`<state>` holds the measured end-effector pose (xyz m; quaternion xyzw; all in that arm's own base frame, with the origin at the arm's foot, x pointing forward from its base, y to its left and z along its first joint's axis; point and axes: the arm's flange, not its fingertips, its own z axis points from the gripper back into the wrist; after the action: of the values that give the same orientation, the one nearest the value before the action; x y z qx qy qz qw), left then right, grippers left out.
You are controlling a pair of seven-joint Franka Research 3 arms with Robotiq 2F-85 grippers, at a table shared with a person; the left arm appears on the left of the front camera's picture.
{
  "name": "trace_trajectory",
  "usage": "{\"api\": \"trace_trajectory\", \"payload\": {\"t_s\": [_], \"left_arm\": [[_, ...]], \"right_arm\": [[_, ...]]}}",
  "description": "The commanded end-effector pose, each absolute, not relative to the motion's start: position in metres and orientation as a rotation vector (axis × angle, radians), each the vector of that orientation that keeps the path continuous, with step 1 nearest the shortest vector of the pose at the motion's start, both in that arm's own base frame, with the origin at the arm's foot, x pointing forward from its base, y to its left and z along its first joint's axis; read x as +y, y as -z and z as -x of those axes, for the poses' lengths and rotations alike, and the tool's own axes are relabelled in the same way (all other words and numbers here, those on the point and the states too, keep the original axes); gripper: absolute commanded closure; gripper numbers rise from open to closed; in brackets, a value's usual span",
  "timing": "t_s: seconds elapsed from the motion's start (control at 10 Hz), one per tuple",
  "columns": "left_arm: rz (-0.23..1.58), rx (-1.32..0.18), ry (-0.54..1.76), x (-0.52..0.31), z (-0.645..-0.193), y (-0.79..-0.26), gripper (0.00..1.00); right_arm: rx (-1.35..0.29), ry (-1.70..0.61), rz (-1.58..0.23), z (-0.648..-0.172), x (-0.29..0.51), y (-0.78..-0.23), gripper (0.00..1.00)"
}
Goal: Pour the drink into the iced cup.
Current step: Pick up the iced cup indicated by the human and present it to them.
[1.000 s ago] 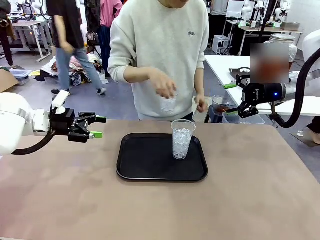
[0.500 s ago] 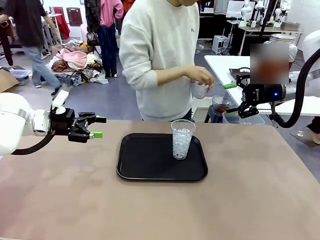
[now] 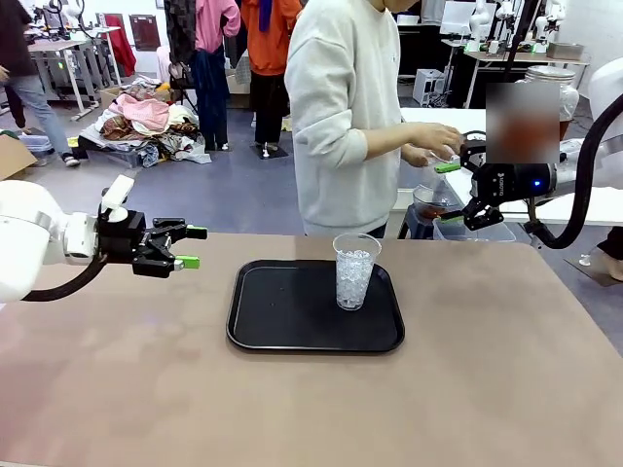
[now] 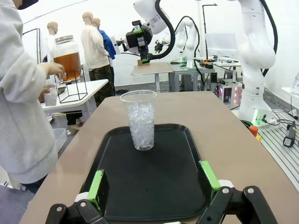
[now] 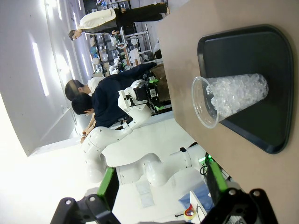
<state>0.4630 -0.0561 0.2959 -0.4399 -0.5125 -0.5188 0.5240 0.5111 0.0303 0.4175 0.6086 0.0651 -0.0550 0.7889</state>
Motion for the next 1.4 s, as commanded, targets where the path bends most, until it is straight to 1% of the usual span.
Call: {"api": "trace_trajectory", "payload": {"t_s": [0.0,1.3], "left_arm": [[1.047,-1.225,1.231,-0.0581,-0.4638,-0.298,0.0],[1.047,-1.225,1.231,-0.0581,-0.4638,-0.298,0.0]], "right_arm": [[0.139,0.118,-1.312,-0.5106,0.0307,-0.4186,0.0],[0.139,0.118,-1.312,-0.5106,0.0307,-0.4186,0.0]]}}
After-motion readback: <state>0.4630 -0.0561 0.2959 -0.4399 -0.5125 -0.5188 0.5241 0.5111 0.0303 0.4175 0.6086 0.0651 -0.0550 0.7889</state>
